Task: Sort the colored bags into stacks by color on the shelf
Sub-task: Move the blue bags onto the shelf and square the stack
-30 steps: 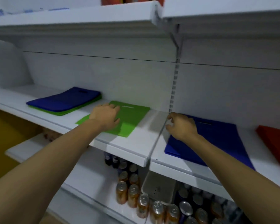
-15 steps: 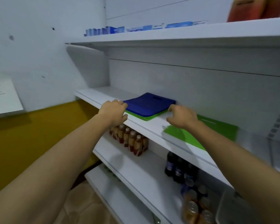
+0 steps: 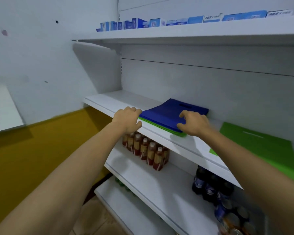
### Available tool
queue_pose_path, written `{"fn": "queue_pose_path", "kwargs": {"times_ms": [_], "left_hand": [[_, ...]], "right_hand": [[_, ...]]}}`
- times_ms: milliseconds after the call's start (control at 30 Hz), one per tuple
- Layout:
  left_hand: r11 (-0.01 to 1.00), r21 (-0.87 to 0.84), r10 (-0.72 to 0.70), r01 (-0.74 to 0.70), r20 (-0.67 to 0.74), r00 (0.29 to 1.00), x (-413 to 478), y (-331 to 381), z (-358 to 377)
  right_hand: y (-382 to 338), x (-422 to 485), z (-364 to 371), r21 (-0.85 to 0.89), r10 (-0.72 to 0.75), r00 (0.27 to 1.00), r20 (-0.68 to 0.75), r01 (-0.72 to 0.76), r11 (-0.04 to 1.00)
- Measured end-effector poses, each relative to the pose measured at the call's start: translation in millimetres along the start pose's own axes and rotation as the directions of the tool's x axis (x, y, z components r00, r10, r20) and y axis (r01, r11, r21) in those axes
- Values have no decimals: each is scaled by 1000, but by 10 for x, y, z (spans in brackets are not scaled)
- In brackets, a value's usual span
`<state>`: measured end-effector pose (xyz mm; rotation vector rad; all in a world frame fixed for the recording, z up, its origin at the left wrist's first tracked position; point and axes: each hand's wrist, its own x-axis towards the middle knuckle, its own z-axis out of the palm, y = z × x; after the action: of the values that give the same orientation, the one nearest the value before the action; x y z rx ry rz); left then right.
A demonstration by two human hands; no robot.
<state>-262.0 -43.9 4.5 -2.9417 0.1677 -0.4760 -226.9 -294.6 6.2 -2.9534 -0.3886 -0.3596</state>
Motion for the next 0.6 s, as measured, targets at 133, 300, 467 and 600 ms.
{"fn": "queue_pose_path", "kwargs": {"times_ms": [133, 300, 467, 600], "left_hand": [[997, -28, 67, -67, -18, 998, 465, 37, 196], [990, -41, 131, -132, -33, 991, 1040, 122, 419], [982, -107, 156, -155, 3, 988, 1453, 120, 728], [929, -359, 136, -89, 107, 985, 1748, 143, 990]], "right_hand": [[212, 322, 61, 18, 70, 998, 8, -70, 997], [496, 726, 213, 60, 164, 986, 33, -166, 984], [650, 980, 496, 74, 256, 966, 20, -257, 964], [752, 1031, 661, 55, 306, 952, 27, -307, 950]]}}
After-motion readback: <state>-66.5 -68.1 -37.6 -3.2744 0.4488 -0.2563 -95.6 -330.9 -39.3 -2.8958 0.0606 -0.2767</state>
